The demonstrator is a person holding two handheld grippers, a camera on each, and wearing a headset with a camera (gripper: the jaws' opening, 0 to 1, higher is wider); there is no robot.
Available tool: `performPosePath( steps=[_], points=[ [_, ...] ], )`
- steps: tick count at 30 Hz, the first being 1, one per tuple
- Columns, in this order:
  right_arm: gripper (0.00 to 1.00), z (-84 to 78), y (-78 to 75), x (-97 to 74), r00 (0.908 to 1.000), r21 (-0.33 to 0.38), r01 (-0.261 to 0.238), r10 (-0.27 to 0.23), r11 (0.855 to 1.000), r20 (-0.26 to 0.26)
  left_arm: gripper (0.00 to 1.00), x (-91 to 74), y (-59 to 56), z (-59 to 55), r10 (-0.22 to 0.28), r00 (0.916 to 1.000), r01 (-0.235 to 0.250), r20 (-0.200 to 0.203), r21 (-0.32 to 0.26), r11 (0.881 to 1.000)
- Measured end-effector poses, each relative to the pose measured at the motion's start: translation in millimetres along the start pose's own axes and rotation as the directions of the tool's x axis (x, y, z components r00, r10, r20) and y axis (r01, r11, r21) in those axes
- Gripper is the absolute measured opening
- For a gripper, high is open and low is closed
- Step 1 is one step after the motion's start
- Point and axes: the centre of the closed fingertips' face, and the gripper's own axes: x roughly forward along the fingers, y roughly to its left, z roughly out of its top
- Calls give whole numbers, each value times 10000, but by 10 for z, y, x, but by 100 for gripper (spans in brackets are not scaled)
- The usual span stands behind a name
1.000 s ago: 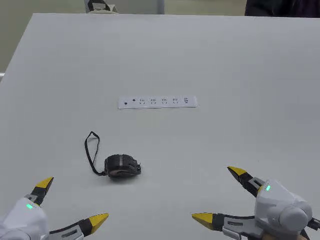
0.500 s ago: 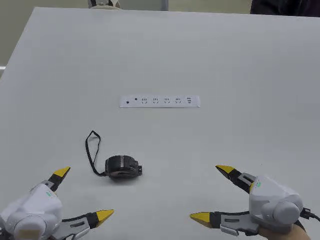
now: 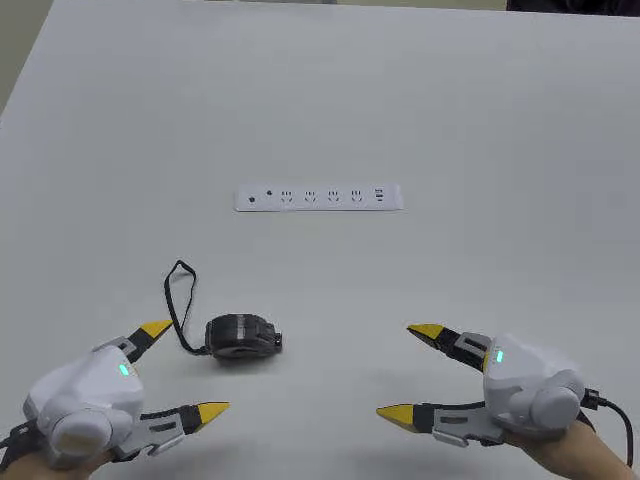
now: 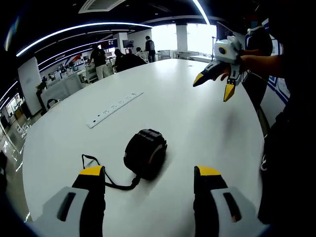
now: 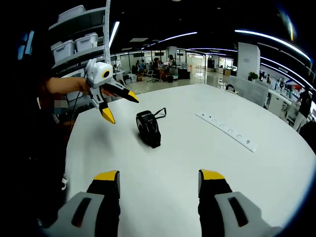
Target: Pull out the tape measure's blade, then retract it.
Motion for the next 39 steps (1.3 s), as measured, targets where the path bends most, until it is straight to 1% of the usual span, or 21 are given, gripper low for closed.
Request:
performPosePath(
  steps=[3,4,8,10,11,14,15,16,19,23,25,26,27,29,30,32,33,34,36,38,39],
  points=[
    [61,0,-28,64,9998,-341,-172,170,9993,-58,67,63,3,-2,-236,9996,242,-167,343,9991],
    [60,0,-35,97,9996,-377,-296,294,9989,-54,66,88,7,-1,-350,9991,363,-233,578,9977],
    [58,-16,-41,216,9978,-595,-661,656,9960,-106,63,164,61,20,-537,9980,567,-344,931,9940],
    [56,-31,-38,286,9963,-682,-849,840,9941,-158,60,212,91,44,-683,9970,724,-370,1246,9896],
    [56,-34,-28,325,9948,-765,-1017,1008,9919,-159,59,244,113,49,-727,9961,791,-492,1443,9864],
    [53,-44,-21,409,9912,-941,-1321,1311,9868,-168,56,325,140,77,-911,9937,1016,-647,1828,9779],
    [52,-41,-20,430,9901,-1016,-1404,1398,9849,-128,55,351,145,80,-957,9930,1070,-693,1852,9768],
    [51,-37,-23,451,9892,-1038,-1462,1461,9838,-91,54,376,142,79,-1033,9917,1162,-762,1925,9744],
    [50,-53,-44,542,9860,-1134,-1669,1666,9794,-121,53,455,92,74,-1388,9845,1609,-1074,2366,9582],
    [48,-75,-43,639,9814,-1291,-1918,1900,9729,-256,50,535,86,38,-1628,9774,1934,-1348,2603,9460],
    [48,-89,-23,687,9762,-1384,-2170,2151,9663,-292,48,571,85,29,-1747,9744,2077,-1415,2695,9403],
    [48,-86,-6,713,9730,-1493,-2309,2285,9615,-329,46,590,78,15,-1837,9709,2212,-1537,2808,9339],
    [48,-84,-5,736,9720,-1560,-2350,2325,9594,-343,45,599,74,12,-1885,9690,2291,-1597,2953,9275],
    [47,-93,-7,795,9689,-1707,-2476,2437,9537,-440,40,621,67,9,-1982,9654,2429,-1692,3088,9196],
    [46,-88,-5,822,9678,-1751,-2517,2475,9518,-458,37,629,63,7,-2049,9632,2510,-1740,3097,9171],
    [44,-83,-9,887,9661,-1847,-2583,2534,9483,-501,33,649,94,18,-1983,9650,2448,-1718,3177,9160],
    [42,-77,-10,913,9655,-1892,-2606,2558,9467,-494,32,652,105,11,-2028,9639,2496,-1724,3205,9138],
    [42,-68,-8,949,9643,-1908,-2649,2605,9452,-484,32,660,99,7,-2159,9608,2621,-1739,3170,9115],
    [41,-66,-1,1006,9622,-1936,-2722,2675,9426,-504,31,663,96,-4,-2233,9590,2697,-1748,3194,9084],
    [39,-76,23,1065,9578,-1967,-2876,2812,9374,-602,31,658,84,4,-2327,9567,2792,-1747,3250,9036],
    [38,-82,26,1105,9572,-2021,-2895,2817,9356,-670,31,657,88,-1,-2378,9558,2827,-1726,3194,9045]
  ],
)
